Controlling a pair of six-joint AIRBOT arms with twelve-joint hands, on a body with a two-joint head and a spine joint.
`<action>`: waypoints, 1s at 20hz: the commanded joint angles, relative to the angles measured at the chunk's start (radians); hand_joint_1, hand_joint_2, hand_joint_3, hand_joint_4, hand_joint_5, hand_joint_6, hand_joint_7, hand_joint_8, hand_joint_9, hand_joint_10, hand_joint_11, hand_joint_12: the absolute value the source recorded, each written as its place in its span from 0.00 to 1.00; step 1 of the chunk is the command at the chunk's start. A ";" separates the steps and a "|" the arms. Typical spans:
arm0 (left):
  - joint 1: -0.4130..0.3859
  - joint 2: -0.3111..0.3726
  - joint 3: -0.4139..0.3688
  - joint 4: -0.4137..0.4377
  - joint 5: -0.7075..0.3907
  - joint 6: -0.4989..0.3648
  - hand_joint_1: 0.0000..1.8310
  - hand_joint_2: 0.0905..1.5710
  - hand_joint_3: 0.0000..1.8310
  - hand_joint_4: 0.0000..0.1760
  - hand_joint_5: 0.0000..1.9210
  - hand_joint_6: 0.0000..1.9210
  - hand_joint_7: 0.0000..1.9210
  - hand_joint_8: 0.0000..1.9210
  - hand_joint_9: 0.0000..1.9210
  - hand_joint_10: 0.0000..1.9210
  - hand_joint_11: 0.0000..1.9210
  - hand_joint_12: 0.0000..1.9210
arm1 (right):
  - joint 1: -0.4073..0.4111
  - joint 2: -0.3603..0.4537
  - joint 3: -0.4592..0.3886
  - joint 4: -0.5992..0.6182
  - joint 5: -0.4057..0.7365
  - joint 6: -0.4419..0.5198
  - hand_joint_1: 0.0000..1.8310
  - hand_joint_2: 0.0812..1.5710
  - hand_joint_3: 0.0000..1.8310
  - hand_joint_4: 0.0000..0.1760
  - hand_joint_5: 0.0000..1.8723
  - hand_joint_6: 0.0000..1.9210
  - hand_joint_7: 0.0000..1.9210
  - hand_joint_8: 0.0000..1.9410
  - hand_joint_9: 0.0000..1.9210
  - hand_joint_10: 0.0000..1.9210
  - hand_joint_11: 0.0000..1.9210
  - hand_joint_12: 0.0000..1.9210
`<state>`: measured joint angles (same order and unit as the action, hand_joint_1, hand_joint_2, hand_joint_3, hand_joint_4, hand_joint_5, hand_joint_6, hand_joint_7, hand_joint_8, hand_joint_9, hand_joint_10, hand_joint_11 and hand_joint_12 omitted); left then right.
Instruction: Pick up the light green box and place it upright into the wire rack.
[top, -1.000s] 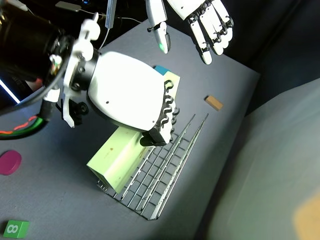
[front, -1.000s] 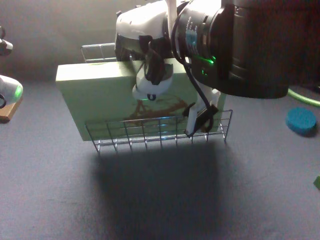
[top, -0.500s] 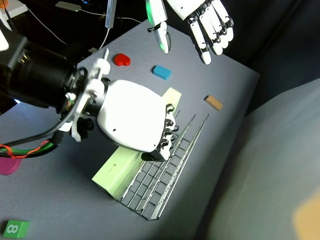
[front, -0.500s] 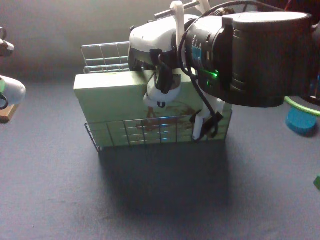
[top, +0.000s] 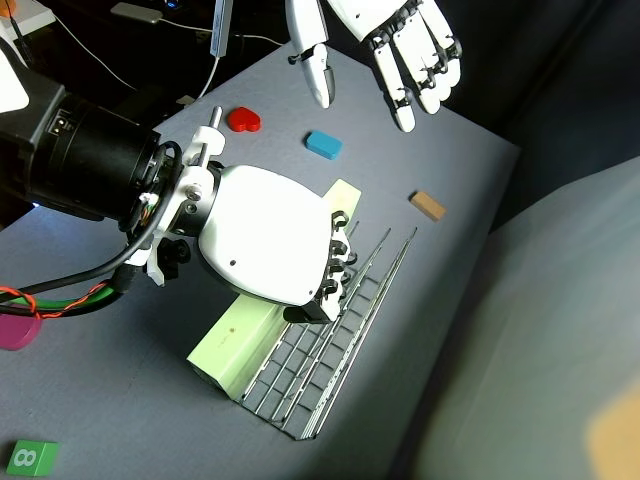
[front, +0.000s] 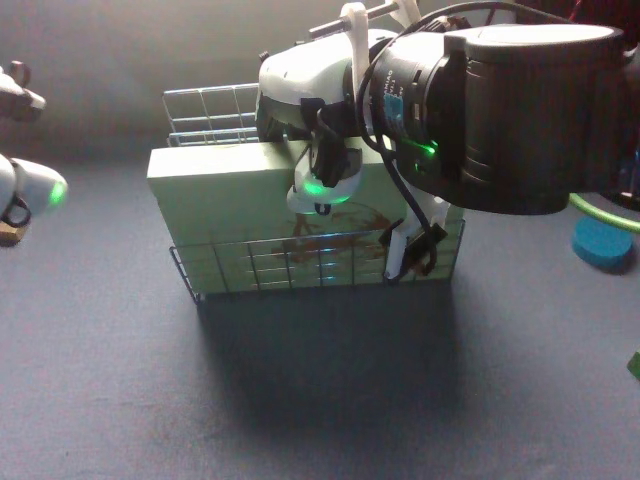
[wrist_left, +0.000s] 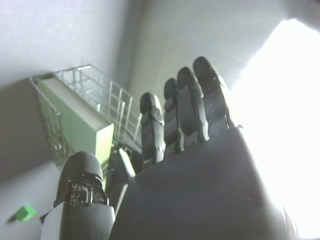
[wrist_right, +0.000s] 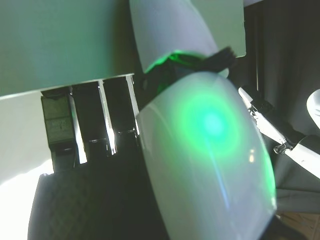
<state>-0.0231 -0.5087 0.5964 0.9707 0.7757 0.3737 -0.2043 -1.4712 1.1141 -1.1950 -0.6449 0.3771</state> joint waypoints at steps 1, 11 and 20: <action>-0.016 -0.003 -0.004 0.067 -0.041 0.004 0.00 0.80 0.00 0.47 0.14 0.00 0.10 0.00 0.09 0.00 0.00 0.21 | 0.010 -0.001 0.003 -0.060 0.023 0.004 0.74 0.73 0.00 0.00 0.40 0.58 0.48 0.56 0.44 0.76 0.40 0.73; 0.003 -0.039 -0.043 0.067 -0.022 -0.042 0.00 0.79 0.00 0.47 0.13 0.00 0.09 0.00 0.08 0.00 0.00 0.21 | 0.023 0.018 -0.026 -0.060 0.018 -0.008 0.41 0.59 0.00 0.00 0.18 0.00 0.20 0.00 0.18 0.02 0.00 0.55; 0.051 -0.104 -0.088 0.107 0.005 -0.121 0.00 0.79 0.00 0.47 0.13 0.00 0.10 0.00 0.10 0.00 0.00 0.23 | 0.192 0.225 -0.229 -0.028 0.006 -0.065 0.22 0.56 0.00 0.35 0.01 0.00 0.00 0.00 0.00 0.00 0.00 0.12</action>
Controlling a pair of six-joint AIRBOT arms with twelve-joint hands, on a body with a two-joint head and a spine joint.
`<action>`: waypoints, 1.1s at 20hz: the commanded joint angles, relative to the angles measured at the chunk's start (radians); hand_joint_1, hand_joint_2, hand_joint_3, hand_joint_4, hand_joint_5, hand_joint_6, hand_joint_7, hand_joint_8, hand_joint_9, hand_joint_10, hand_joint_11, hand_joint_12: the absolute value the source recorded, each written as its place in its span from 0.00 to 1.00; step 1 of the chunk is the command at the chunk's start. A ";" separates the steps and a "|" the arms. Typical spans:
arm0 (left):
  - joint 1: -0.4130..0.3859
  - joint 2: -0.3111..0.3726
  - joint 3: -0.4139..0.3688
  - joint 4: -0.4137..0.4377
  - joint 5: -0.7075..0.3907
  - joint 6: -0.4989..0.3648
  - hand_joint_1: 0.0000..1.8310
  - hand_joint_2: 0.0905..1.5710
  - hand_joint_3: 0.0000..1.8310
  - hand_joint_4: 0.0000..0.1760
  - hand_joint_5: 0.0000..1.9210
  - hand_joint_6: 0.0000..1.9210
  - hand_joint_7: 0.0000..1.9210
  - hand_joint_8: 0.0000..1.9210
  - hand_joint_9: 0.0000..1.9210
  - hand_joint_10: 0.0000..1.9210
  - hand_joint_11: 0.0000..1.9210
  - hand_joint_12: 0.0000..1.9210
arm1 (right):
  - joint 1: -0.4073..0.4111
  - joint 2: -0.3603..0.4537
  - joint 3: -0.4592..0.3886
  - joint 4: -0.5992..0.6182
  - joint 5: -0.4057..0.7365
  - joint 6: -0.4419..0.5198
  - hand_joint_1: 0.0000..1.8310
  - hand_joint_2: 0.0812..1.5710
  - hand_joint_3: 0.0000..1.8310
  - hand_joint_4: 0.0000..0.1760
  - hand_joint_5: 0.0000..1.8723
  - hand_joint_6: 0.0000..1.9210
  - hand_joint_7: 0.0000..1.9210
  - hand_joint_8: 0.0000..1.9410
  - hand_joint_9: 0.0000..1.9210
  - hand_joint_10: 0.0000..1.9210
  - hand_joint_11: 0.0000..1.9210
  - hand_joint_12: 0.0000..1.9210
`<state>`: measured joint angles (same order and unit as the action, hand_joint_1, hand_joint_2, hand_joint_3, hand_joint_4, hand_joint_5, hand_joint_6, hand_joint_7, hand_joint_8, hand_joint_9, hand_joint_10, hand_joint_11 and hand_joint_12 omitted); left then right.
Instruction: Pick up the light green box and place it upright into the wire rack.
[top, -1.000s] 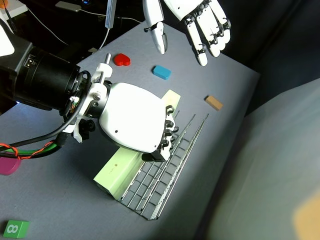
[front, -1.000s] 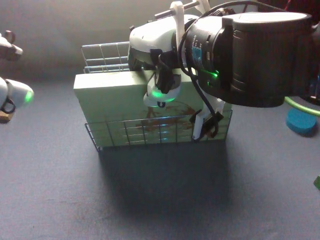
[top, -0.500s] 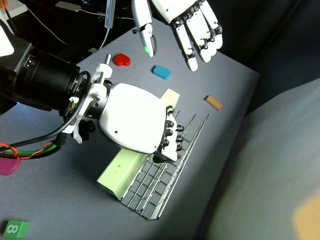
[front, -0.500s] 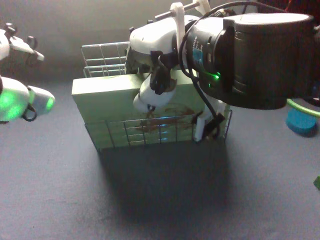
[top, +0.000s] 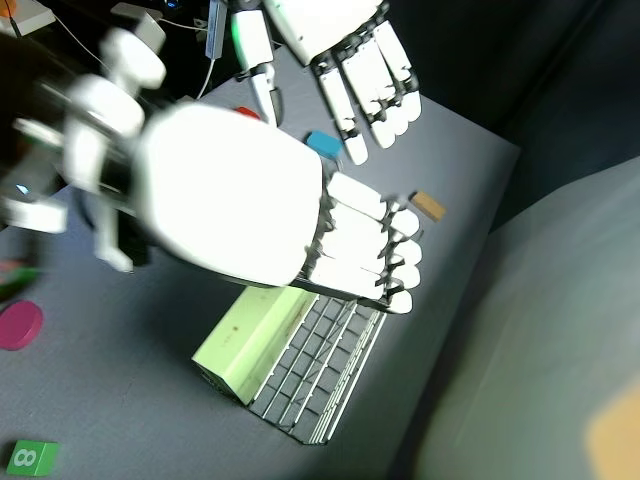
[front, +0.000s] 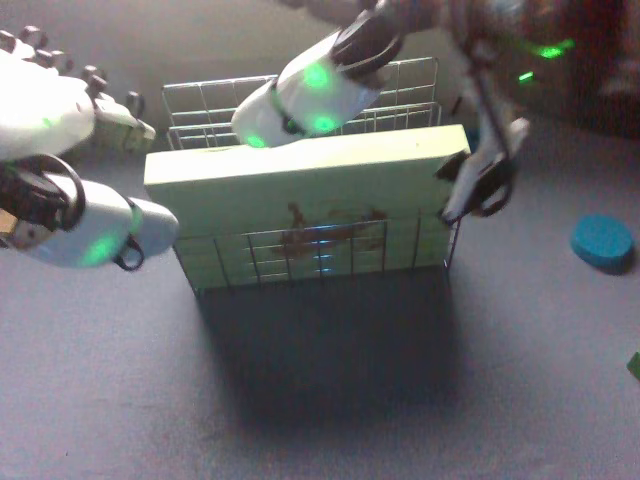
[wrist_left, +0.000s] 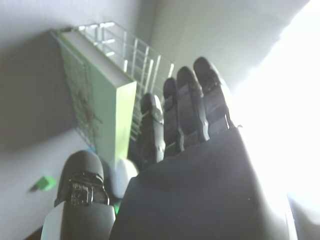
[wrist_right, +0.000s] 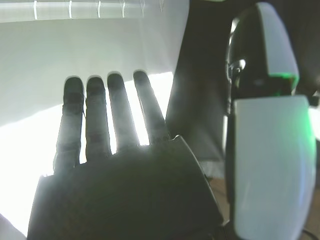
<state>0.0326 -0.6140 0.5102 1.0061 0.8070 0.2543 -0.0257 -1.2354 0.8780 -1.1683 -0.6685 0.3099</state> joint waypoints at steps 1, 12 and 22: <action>-0.004 -0.005 -0.004 0.072 -0.026 -0.001 0.00 0.79 0.00 0.47 0.13 0.00 0.10 0.00 0.09 0.00 0.00 0.23 | 0.026 0.021 -0.026 -0.054 0.029 -0.010 0.22 0.56 0.00 0.35 0.01 0.00 0.00 0.00 0.00 0.00 0.00 0.12; -0.014 -0.055 -0.036 0.105 0.035 -0.072 0.00 0.80 0.00 0.47 0.12 0.00 0.08 0.00 0.09 0.00 0.00 0.22 | 0.088 0.369 -0.327 0.142 0.086 -0.270 0.21 0.59 0.00 0.28 0.06 0.01 0.04 0.01 0.04 0.01 0.00 0.26; -0.007 -0.104 -0.037 0.120 0.060 -0.111 0.01 0.83 0.00 0.00 0.34 0.02 0.35 0.04 0.33 0.06 0.17 0.43 | 0.039 0.374 -0.322 0.131 0.093 -0.270 0.29 0.79 0.00 0.00 0.42 0.41 0.42 0.41 0.35 0.70 0.37 0.82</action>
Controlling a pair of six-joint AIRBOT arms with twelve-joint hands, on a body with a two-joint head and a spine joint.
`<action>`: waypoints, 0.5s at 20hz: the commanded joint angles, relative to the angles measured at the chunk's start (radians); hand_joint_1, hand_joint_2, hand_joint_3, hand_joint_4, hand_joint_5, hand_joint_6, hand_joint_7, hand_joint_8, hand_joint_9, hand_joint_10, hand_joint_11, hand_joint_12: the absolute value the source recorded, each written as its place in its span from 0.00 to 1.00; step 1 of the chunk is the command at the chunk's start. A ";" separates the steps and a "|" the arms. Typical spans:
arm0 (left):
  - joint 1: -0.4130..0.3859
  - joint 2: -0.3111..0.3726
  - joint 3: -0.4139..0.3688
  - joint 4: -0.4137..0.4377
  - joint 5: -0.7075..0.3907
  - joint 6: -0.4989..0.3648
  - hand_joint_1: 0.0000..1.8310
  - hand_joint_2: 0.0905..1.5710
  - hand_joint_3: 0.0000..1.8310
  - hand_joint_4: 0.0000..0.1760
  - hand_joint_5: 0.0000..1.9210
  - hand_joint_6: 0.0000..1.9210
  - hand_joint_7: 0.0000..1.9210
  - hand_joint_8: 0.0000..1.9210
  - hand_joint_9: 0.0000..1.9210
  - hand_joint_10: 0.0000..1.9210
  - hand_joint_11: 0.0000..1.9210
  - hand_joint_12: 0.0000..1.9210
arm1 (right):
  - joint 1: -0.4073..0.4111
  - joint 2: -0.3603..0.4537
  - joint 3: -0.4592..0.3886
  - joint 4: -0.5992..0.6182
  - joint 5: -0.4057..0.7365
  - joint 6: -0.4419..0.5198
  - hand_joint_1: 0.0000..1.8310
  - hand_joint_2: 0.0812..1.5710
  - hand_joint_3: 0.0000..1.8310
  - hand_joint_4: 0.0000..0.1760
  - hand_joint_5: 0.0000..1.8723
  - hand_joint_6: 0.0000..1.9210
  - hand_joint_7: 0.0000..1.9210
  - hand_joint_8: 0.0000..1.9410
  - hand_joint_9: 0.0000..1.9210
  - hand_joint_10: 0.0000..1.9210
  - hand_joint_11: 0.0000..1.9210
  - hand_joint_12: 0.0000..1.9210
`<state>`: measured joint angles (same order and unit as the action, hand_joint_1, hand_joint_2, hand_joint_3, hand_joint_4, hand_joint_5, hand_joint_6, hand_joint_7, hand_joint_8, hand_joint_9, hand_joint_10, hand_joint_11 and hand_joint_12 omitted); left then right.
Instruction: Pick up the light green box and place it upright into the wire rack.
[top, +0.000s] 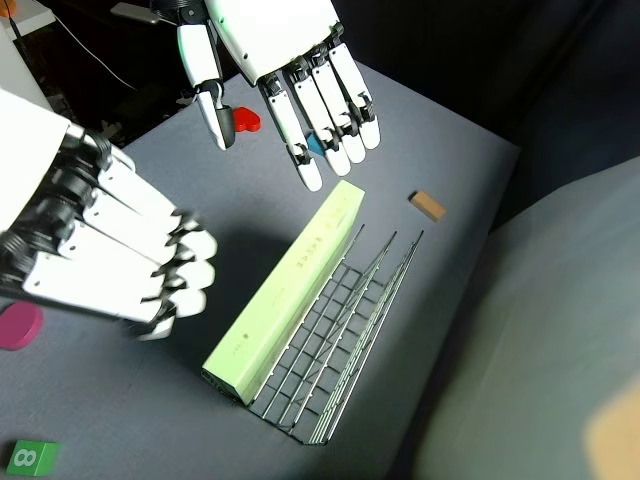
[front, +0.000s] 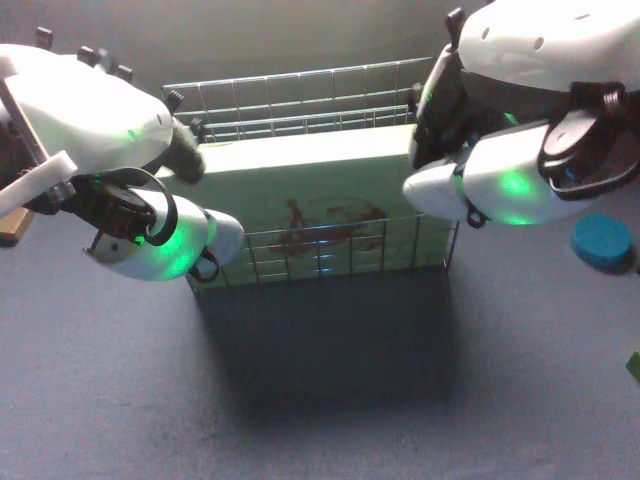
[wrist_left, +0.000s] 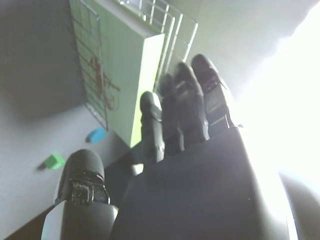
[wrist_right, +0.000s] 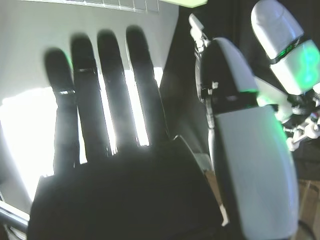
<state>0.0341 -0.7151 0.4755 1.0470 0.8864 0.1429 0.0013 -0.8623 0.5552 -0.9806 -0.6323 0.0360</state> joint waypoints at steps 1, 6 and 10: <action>-0.003 -0.003 -0.003 0.081 -0.020 -0.006 0.03 0.83 0.00 0.00 0.36 0.12 0.33 0.16 0.25 0.41 0.20 0.58 | 0.012 0.001 0.002 -0.060 0.064 0.005 0.29 0.81 0.00 0.00 0.36 0.69 0.40 0.62 0.40 0.81 0.42 0.89; 0.019 -0.004 -0.019 0.108 -0.022 -0.050 0.25 0.83 0.01 0.00 0.33 1.00 0.40 1.00 0.44 1.00 0.43 1.00 | -0.018 0.005 0.009 -0.128 0.146 0.014 0.32 0.84 0.00 0.00 0.36 1.00 0.48 1.00 0.58 1.00 0.71 1.00; 0.017 -0.011 -0.020 0.108 -0.019 -0.050 0.27 0.87 0.00 0.00 0.53 1.00 0.60 1.00 0.64 1.00 0.64 1.00 | -0.040 0.005 0.039 -0.159 0.228 0.019 0.32 0.92 0.01 0.00 0.52 1.00 0.65 1.00 0.76 1.00 0.87 1.00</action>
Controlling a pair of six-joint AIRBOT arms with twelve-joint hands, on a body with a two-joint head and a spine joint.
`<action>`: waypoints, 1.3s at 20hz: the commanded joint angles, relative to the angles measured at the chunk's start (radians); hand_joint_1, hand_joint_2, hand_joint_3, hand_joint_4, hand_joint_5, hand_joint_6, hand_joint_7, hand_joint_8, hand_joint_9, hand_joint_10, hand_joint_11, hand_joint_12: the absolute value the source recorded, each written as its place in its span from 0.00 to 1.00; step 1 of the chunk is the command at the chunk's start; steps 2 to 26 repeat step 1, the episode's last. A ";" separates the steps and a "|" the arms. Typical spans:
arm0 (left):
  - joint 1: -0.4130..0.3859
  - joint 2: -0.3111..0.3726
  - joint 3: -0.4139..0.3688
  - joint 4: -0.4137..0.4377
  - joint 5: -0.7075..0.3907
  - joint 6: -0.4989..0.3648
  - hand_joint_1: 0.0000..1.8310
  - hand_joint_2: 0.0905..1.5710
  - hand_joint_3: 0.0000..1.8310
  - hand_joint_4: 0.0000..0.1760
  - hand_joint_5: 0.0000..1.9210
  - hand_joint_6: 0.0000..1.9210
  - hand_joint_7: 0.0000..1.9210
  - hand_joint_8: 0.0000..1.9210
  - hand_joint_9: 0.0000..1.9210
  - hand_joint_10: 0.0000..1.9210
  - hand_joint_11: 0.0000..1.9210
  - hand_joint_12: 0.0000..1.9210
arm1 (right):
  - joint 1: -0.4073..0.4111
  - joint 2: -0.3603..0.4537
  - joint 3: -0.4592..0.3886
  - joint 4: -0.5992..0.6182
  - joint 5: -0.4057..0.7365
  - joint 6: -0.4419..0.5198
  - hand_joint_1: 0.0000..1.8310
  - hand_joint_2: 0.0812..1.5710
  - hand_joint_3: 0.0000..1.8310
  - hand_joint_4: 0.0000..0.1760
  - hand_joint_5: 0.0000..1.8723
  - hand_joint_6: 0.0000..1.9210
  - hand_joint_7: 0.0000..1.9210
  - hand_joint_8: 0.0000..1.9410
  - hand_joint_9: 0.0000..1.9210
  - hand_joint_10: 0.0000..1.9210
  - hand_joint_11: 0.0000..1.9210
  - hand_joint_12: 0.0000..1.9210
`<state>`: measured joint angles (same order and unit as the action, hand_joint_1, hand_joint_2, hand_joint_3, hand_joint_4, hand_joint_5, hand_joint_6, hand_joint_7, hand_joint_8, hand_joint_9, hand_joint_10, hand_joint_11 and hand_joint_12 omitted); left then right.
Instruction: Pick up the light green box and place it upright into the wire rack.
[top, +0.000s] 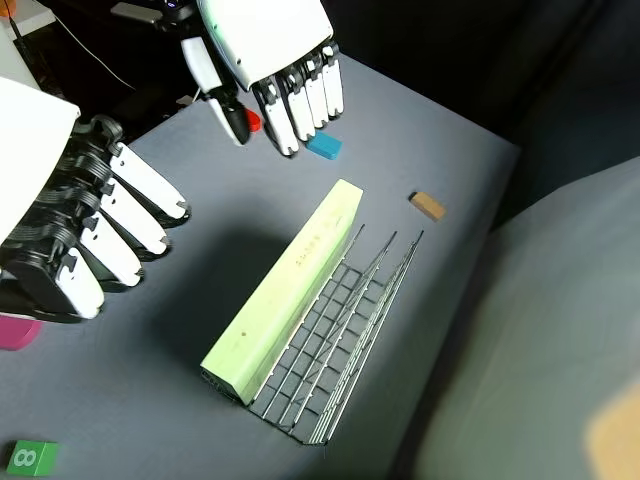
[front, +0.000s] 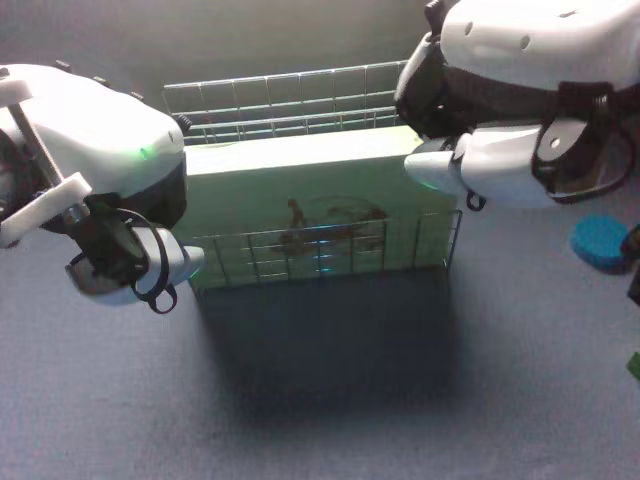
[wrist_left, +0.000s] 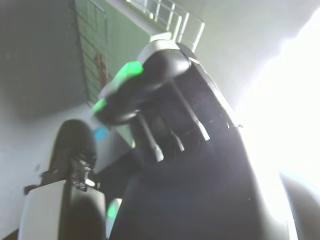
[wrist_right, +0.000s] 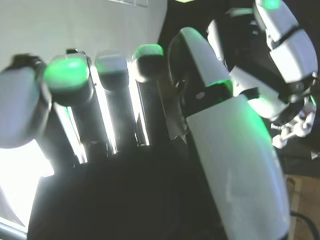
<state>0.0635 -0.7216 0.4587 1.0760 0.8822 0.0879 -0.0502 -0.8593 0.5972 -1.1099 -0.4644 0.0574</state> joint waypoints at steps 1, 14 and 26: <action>-0.015 -0.005 -0.003 0.079 -0.015 0.005 0.28 0.87 0.00 0.00 0.53 1.00 0.61 1.00 0.65 1.00 0.66 1.00 | 0.002 0.001 0.007 -0.078 0.101 0.030 0.33 0.93 0.01 0.00 0.54 1.00 0.67 1.00 0.78 1.00 0.89 1.00; -0.015 -0.005 -0.003 0.079 -0.015 0.005 0.28 0.87 0.00 0.00 0.53 1.00 0.61 1.00 0.65 1.00 0.66 1.00 | 0.002 0.001 0.007 -0.078 0.101 0.030 0.33 0.93 0.01 0.00 0.54 1.00 0.67 1.00 0.78 1.00 0.89 1.00; -0.015 -0.005 -0.003 0.079 -0.015 0.005 0.28 0.87 0.00 0.00 0.53 1.00 0.61 1.00 0.65 1.00 0.66 1.00 | 0.002 0.001 0.007 -0.078 0.101 0.030 0.33 0.93 0.01 0.00 0.54 1.00 0.67 1.00 0.78 1.00 0.89 1.00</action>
